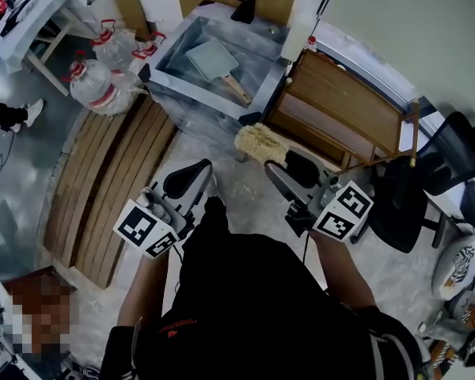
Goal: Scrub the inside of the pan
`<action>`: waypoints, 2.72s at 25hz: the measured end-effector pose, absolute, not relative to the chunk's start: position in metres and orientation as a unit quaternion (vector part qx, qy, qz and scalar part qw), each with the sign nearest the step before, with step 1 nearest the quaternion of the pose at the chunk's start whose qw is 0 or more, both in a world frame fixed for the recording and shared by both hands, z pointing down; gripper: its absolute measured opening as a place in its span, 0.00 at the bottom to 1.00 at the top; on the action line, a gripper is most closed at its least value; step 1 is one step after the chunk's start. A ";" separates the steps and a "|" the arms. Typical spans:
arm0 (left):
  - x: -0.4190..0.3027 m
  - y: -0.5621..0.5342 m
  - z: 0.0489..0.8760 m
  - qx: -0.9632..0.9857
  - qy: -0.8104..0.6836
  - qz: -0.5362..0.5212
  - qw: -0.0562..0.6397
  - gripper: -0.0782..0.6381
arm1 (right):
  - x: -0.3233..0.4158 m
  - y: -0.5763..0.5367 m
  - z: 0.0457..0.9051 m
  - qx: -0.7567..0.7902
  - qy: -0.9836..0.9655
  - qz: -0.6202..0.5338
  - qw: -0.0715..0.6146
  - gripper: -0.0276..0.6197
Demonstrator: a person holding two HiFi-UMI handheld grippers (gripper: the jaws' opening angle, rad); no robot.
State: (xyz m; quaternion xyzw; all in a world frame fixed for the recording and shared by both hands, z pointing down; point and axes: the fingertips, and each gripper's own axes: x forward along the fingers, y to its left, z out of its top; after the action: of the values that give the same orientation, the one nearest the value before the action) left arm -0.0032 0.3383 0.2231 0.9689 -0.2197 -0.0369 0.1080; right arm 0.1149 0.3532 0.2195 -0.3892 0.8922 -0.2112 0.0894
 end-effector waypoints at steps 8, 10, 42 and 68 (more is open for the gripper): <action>-0.036 0.209 0.232 0.966 -0.216 -0.014 0.141 0.14 | 0.082 0.225 0.230 -0.392 0.887 -0.231 0.080 0.32; -0.044 0.176 0.235 0.965 -0.216 -0.009 0.148 0.14 | 0.076 0.193 0.235 -0.393 0.885 -0.238 0.073 0.32; -0.042 -0.053 0.295 0.940 -0.280 0.014 0.196 0.13 | 0.100 -0.056 0.315 -0.384 0.882 -0.261 -0.076 0.32; -0.069 -0.085 0.391 0.905 -0.344 0.035 0.247 0.13 | 0.073 -0.159 0.481 -0.355 0.861 -0.280 -0.230 0.32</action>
State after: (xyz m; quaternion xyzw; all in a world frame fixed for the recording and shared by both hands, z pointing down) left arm -0.0687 -0.0847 0.3913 0.9053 -0.3439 0.0350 0.2468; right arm 0.0728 -0.1593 0.4813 -0.3553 0.8615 -0.2804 -0.2301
